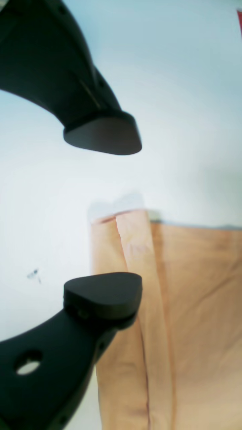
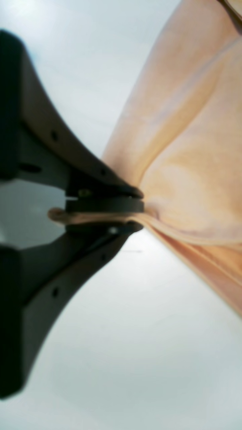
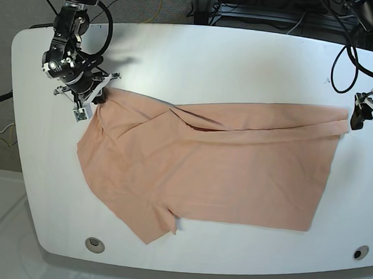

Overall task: Fold the T-shirt properly
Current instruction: 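Regrasp the folded edge with the left gripper near its corner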

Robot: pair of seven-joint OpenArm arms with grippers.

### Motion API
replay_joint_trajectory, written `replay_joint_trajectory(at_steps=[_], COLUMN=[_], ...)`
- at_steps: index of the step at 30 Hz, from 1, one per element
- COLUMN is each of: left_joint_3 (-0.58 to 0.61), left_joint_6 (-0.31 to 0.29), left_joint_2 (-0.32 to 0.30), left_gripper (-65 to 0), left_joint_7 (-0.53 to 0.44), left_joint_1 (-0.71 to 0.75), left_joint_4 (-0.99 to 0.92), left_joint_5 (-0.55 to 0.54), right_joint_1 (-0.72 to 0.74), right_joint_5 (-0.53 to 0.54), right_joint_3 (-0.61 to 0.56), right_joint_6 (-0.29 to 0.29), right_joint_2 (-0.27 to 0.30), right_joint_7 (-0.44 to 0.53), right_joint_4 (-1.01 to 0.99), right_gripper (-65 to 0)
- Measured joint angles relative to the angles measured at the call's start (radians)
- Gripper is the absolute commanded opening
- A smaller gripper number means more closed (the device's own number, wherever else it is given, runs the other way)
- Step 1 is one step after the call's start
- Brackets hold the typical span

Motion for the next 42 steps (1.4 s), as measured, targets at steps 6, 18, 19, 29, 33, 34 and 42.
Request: replay_joint_trajectory(at_steps=[6, 18, 19, 29, 33, 34, 42], left_joint_3=[0.000, 0.006, 0.009, 0.069, 0.071, 0.071, 0.091], left_joint_6=[0.004, 0.004, 0.004, 0.004, 0.000, 0.000, 0.000], left_joint_2=[0.000, -0.002, -0.002, 0.042, 0.072, 0.075, 0.077], left_gripper=[-13.2, -13.2, -13.2, -13.2, -13.2, -13.2, -13.2], left_joint_7=[0.007, 0.006, 0.005, -0.002, -0.013, -0.016, -0.019], left_joint_1=[-0.040, -0.089, -0.091, -0.114, -0.107, -0.107, -0.110], left_joint_4=[-0.179, -0.291, -0.291, -0.292, -0.293, -0.293, -0.292], left_joint_5=[0.009, 0.011, 0.010, 0.005, 0.000, 0.000, 0.001], right_joint_1=[0.000, 0.000, 0.000, 0.000, 0.000, 0.000, 0.000], right_joint_5=[0.000, 0.000, 0.000, 0.000, 0.000, 0.000, 0.000], right_joint_3=[0.000, -0.002, -0.002, -0.002, -0.002, -0.002, -0.002], right_joint_6=[0.000, 0.000, 0.000, 0.000, 0.000, 0.000, 0.000], right_joint_2=[0.003, 0.003, 0.003, 0.004, 0.004, 0.003, 0.004], right_joint_7=[-0.003, -0.003, -0.003, -0.003, -0.003, -0.003, -0.003], right_joint_4=[0.000, 0.000, 0.000, 0.000, 0.000, 0.000, 0.000], right_gripper=[-65.0, -65.0, -65.0, -65.0, -65.0, -65.0, -65.0])
